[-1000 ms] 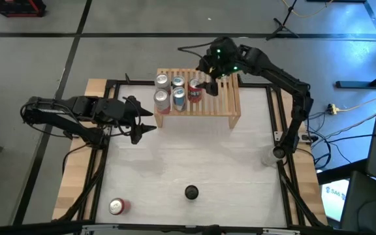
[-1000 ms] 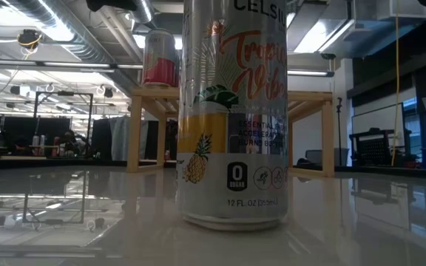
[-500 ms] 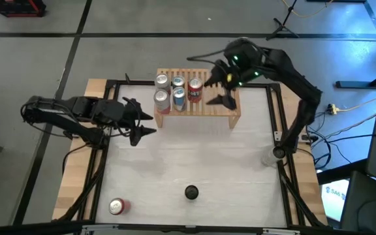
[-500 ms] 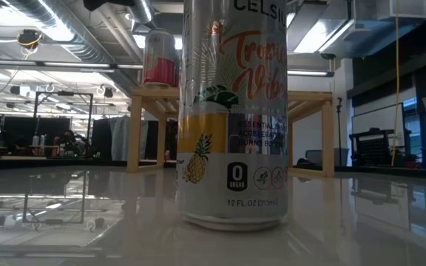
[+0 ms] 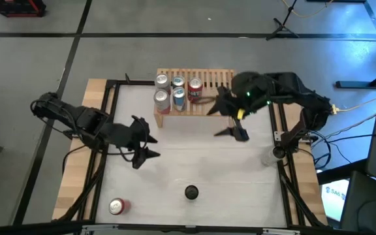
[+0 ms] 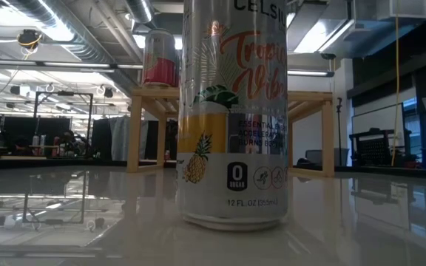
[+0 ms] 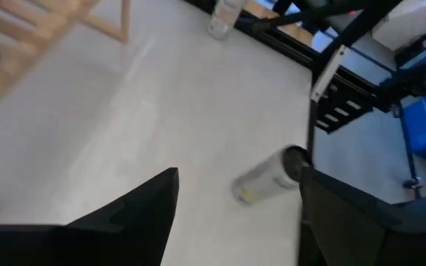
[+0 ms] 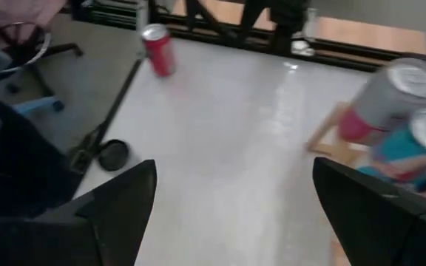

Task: Place canned beverage on shelf
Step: Put the red soda can on the shelf aligned with the other red soda can

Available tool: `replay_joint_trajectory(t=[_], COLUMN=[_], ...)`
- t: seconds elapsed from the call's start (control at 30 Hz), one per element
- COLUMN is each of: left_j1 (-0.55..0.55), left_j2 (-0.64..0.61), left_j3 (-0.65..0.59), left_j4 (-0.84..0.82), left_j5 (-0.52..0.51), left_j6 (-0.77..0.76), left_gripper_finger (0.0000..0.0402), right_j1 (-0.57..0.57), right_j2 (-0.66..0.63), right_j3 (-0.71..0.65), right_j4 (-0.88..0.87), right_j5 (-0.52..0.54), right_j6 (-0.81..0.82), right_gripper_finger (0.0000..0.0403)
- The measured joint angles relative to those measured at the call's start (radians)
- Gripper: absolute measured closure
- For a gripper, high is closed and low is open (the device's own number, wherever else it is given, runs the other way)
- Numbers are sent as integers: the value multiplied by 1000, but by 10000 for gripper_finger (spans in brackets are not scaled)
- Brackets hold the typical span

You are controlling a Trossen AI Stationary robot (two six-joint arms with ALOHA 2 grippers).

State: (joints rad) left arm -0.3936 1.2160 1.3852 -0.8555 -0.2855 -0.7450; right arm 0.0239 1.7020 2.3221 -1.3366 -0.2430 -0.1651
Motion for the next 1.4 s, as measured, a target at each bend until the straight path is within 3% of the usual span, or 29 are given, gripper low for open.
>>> replay_joint_trajectory(t=[0.17,0.3,0.47,0.73,0.9,1.23,1.4], left_j1=[-116,-192,-317,-359,-314,-213,-195], left_j2=[86,119,166,247,279,321,326], left_j3=[94,105,105,105,105,105,105], left_j4=[-52,-54,-52,-13,-62,-142,-134], left_j5=[-6,65,70,12,125,296,311], left_j6=[-168,-417,-615,-646,-647,-632,-645], left_gripper_finger=[131,131,131,131,126,14,13], right_j1=[127,237,378,504,536,574,571], right_j2=[-3,-16,-18,-22,-26,-29,-32], right_j3=[-8,-8,-8,-8,-8,-8,-8], right_j4=[-62,-110,-113,-140,-183,-194,-202], right_j5=[0,5,129,290,313,384,391], right_j6=[55,111,156,211,264,301,301], right_gripper_finger=[52,52,52,52,52,52,52])
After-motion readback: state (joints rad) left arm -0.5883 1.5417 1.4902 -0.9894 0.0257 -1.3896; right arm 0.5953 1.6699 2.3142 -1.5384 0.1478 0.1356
